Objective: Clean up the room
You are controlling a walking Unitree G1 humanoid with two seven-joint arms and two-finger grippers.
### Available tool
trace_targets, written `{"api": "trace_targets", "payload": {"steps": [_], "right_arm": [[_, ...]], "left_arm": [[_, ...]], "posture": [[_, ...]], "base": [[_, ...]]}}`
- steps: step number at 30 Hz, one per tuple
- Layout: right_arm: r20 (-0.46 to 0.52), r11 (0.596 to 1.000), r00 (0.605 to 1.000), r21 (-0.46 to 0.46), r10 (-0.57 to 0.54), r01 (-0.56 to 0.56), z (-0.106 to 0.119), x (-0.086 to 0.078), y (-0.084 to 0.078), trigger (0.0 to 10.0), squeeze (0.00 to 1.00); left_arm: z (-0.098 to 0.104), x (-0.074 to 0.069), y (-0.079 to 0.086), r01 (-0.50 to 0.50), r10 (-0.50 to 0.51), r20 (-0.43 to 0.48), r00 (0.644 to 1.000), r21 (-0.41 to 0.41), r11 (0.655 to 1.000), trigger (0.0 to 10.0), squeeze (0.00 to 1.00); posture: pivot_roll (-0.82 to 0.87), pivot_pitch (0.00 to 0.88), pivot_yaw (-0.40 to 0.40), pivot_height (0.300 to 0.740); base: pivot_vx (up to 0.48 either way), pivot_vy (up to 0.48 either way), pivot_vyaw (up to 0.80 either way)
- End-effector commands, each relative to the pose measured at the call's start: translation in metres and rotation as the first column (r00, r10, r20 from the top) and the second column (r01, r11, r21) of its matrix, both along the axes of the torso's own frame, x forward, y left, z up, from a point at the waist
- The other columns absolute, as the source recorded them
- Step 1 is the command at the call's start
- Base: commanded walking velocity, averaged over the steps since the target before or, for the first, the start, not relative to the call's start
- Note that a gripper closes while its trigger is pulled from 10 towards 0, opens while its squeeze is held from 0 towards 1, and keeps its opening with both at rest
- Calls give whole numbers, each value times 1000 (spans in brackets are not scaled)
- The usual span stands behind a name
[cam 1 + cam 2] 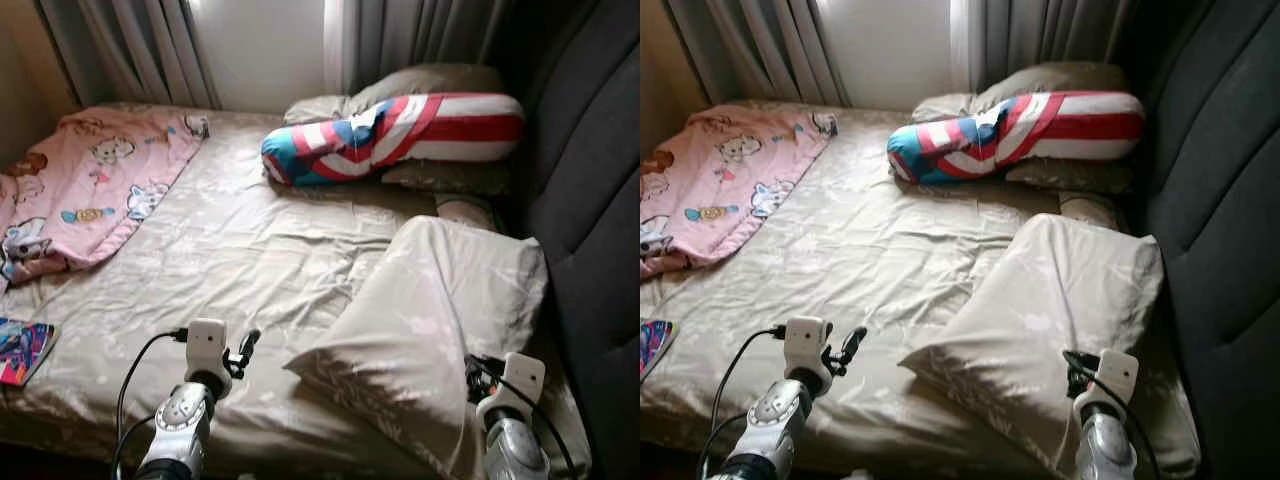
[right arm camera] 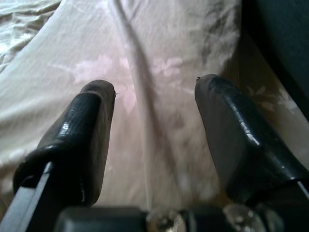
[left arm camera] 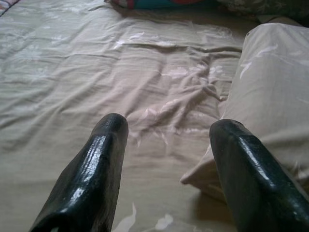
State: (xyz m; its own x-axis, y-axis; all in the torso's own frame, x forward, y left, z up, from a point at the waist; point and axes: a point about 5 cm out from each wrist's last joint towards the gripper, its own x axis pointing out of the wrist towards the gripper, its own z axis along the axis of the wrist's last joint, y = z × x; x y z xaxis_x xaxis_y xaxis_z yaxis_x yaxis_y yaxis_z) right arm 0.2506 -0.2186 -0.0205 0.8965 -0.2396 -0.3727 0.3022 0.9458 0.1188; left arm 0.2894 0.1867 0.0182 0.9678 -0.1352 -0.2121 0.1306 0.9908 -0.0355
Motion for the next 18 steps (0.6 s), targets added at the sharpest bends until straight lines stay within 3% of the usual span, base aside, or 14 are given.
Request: {"api": "trace_targets", "payload": {"steps": [1, 18], "right_arm": [[-11, 1000, 1000, 10, -5, 5, -1, 0, 1, 10000, 0], [-16, 1000, 1000, 27, 3, -3, -1, 2, 3, 10000, 0]], "left_arm": [[0, -1, 1, 3, -3, 0, 1000, 4, 1000, 10000, 0], [-1, -1, 1, 2, -2, -8, 1000, 5, 1000, 10000, 0]], "posture": [[11, 30, -35, 662], [15, 29, -38, 662]], "base": [[0, 0, 0], [0, 0, 0]]}}
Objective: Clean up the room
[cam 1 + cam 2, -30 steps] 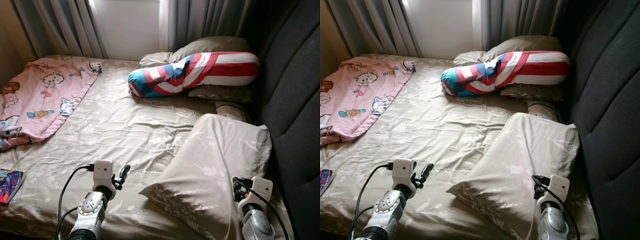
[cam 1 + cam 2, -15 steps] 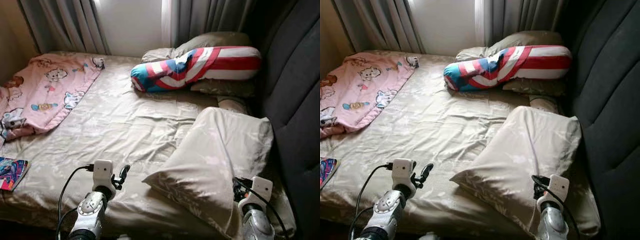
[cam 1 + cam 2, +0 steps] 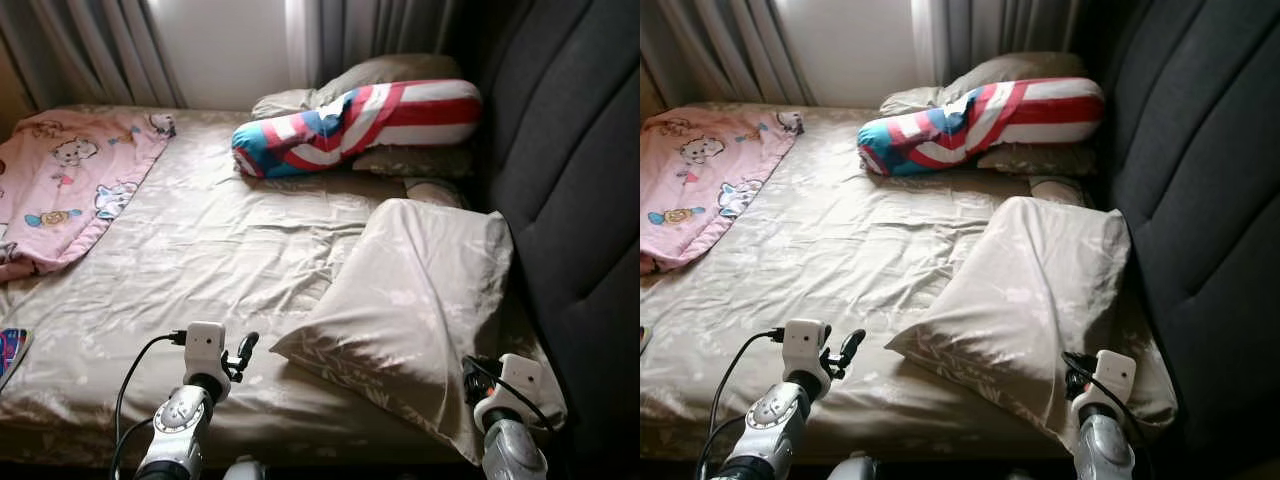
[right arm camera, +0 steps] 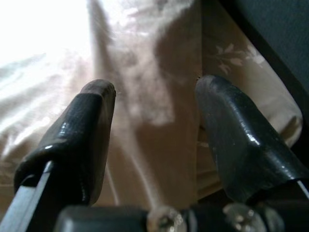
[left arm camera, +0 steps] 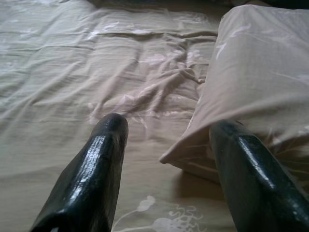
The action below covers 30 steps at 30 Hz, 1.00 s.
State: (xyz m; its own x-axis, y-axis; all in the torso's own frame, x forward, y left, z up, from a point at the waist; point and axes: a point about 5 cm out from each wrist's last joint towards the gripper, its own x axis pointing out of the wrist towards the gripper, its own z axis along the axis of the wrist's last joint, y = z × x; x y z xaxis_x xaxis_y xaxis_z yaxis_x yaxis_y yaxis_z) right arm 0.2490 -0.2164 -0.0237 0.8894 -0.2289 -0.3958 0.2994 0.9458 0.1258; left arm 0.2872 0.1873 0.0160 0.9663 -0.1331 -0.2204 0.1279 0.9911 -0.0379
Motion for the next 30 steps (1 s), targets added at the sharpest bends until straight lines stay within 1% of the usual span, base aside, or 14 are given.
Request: {"api": "trace_targets", "payload": {"steps": [1, 13, 17, 22, 30], "right_arm": [[6, 1000, 1000, 13, -3, 3, 2, 3, 1, 10000, 0], [9, 999, 1000, 38, 22, -23, 2, 5, 3, 10000, 0], [14, 999, 999, 28, 46, -47, 3, 7, 4, 10000, 0], [14, 998, 998, 25, 54, -55, 4, 8, 5, 10000, 0], [15, 998, 999, 40, 48, -49, 4, 9, 5, 10000, 0]], "left_arm": [[1, 1, 0, 4, -4, 1, 1000, 6, 1000, 10000, 0], [1, 1, 1, -3, 3, -1, 1000, 11, 1000, 10000, 0], [1, 1, 1, -7, 7, -3, 1000, 14, 1000, 10000, 0], [1, 1, 3, -10, 10, -4, 1000, 16, 1000, 10000, 0], [3, 3, 4, -10, 10, -1, 1000, 20, 1000, 10000, 0]], "posture": [[15, 29, -38, 662], [19, 29, -39, 662], [19, 29, -39, 662], [20, 29, -36, 662], [23, 31, -33, 662]], "base": [[0, 0, 0], [0, 0, 0], [254, 0, 0], [257, 0, 541], [273, 0, 0]]}}
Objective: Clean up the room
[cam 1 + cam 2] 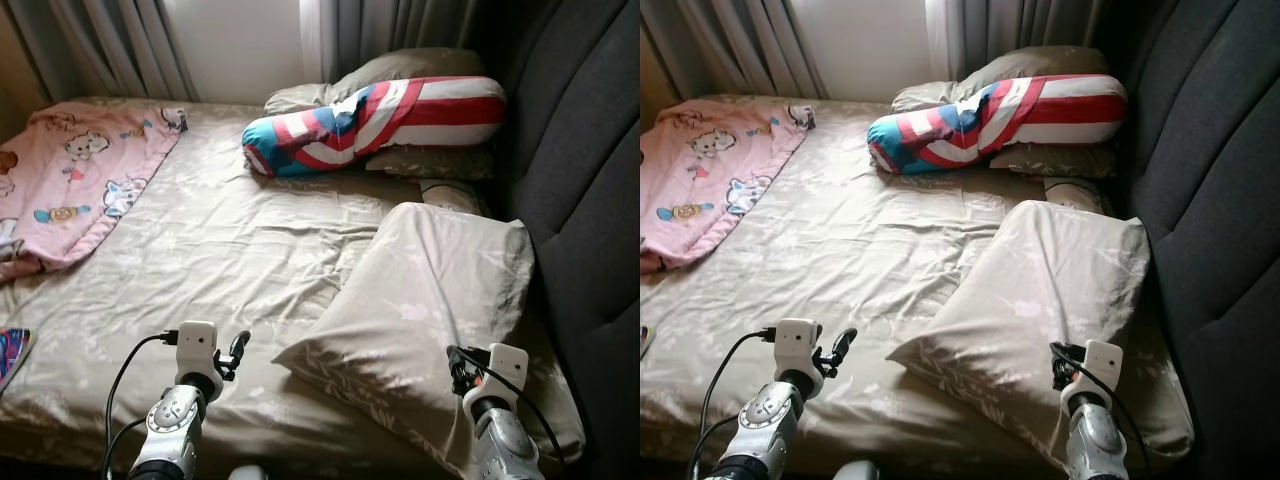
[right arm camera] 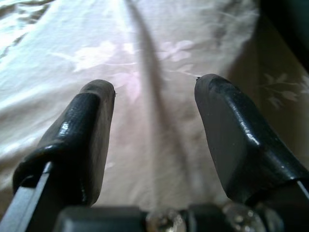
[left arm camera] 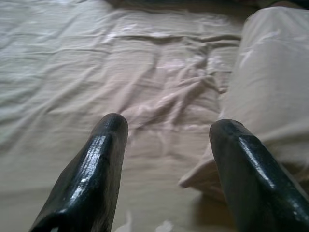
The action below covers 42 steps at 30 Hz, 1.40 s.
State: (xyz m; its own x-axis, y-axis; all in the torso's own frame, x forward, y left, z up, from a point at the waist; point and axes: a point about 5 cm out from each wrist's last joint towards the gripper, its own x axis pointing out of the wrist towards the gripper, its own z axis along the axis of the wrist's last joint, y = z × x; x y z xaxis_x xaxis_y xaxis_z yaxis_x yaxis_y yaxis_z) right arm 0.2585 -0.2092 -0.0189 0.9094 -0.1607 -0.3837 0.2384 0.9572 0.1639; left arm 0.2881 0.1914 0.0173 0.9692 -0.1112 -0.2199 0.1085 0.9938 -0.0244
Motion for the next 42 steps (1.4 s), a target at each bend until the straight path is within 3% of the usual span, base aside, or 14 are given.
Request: {"api": "trace_targets", "payload": {"steps": [1, 16, 17, 24, 32, 42], "right_arm": [[-7, 1000, 1000, 7, -13, 13, -1, -1, -2, 10000, 0], [-39, 1000, 999, 23, -17, 18, 0, 3, -2, 10000, 0], [-44, 999, 998, 23, -39, 40, 0, 4, -5, 10000, 1000], [-106, 994, 990, 50, -95, 101, -2, 5, -10, 10000, 1000], [-127, 990, 985, 68, -113, 122, -5, 1, -12, 10000, 1000], [-177, 987, 978, 98, -109, 127, -20, -18, -9, 10000, 1000]], "left_arm": [[1, 2, 0, 10, -10, -3, 1000, 7, 1000, 10000, 0], [2, -2, 5, 15, -15, 5, 1000, 24, 1000, 10000, 0], [1, -4, 8, 16, -16, 4, 1000, 31, 999, 10000, 0], [-1, -14, 20, 23, -23, -8, 1000, 66, 998, 10000, 0], [3, -11, 23, 41, -40, -14, 999, 84, 996, 10000, 0], [4, -11, 22, 50, -49, -13, 999, 88, 995, 10000, 0]], "posture": [[23, 31, -33, 662], [46, 66, -13, 662], [54, 79, -5, 662], [72, 110, 30, 662], [70, 115, 45, 662], [62, 111, 45, 662]], "base": [[277, 0, 0], [90, 0, 0], [0, 0, 0], [0, 0, 0], [0, 0, 0], [0, 0, 0]]}}
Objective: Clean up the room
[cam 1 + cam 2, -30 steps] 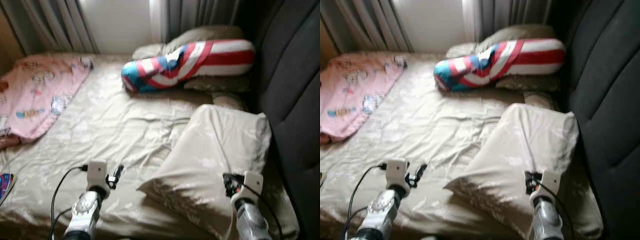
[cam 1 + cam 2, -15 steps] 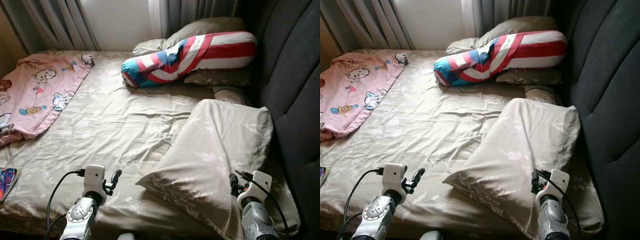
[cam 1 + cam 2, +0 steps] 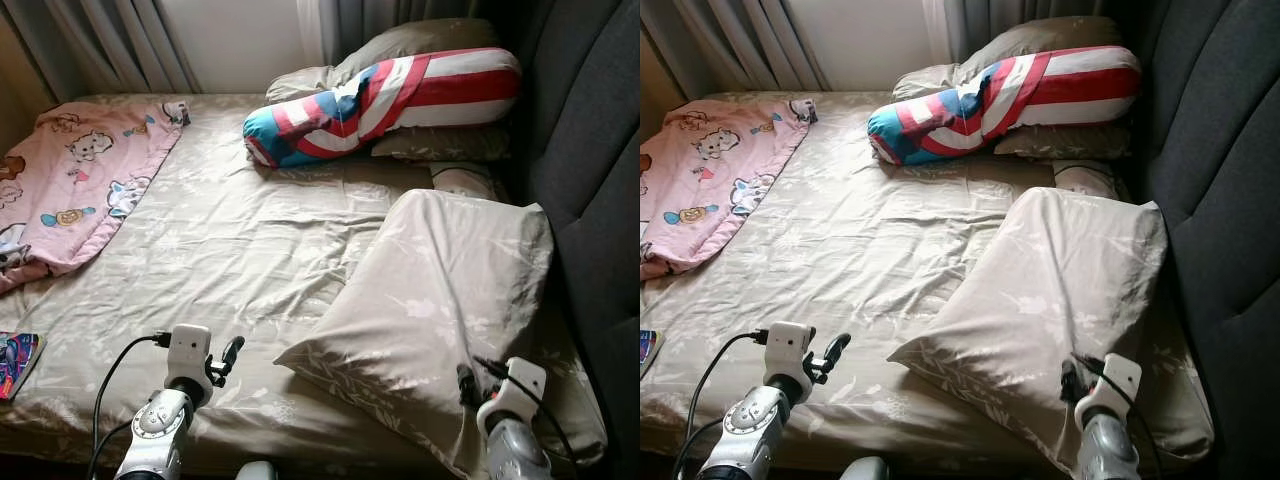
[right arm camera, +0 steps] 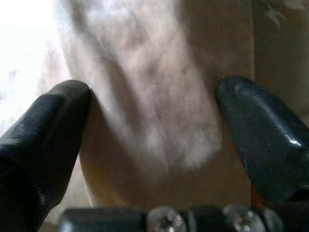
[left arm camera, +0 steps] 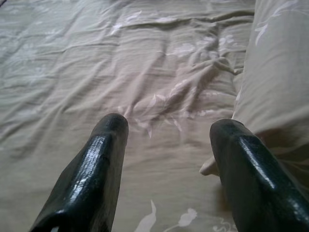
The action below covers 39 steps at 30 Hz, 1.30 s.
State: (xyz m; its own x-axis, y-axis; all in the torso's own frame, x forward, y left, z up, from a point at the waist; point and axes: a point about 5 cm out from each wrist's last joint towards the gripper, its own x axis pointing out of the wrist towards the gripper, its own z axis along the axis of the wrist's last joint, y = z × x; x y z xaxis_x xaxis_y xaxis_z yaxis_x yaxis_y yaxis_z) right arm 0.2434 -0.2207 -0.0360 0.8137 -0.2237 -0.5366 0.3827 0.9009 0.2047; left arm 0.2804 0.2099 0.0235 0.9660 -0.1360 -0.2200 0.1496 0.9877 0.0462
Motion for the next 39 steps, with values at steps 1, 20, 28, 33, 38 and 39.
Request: {"api": "trace_targets", "payload": {"steps": [1, 20, 28, 33, 38, 39], "right_arm": [[-27, 1000, 1000, 15, 9, -8, -5, -5, 3, 10000, 1000], [-97, 989, 990, 119, 103, -91, -18, -13, 30, 10000, 0], [-155, 986, 981, 138, 115, -94, -26, -24, 34, 3294, 0], [-161, 986, 979, 133, 121, -100, -27, -24, 37, 0, 0], [-153, 984, 979, 135, 134, -113, -25, -21, 41, 0, 0], [-150, 984, 979, 133, 139, -120, -25, -20, 41, 0, 0]], "left_arm": [[-3, -4, 3, 8, -8, -21, 1000, 20, 1000, 10000, 0], [7, -13, 17, 42, -42, 0, 999, 77, 996, 10000, 0], [15, -24, 22, 62, -63, 0, 998, 107, 992, 10000, 0], [18, -27, 25, 55, -55, -1, 998, 112, 992, 10000, 0], [21, -26, 24, 42, -42, 0, 999, 109, 993, 10000, 0], [21, -26, 23, 42, -42, 0, 999, 109, 993, 10000, 0]], "posture": [[61, 108, 46, 662], [103, 182, 104, 662], [147, 250, 131, 662], [157, 259, 130, 662], [159, 258, 122, 662], [158, 258, 120, 662]], "base": [[0, 0, 0], [0, 0, 0], [0, 0, 0], [0, 0, 0], [0, 0, 0], [0, 0, 0]]}}
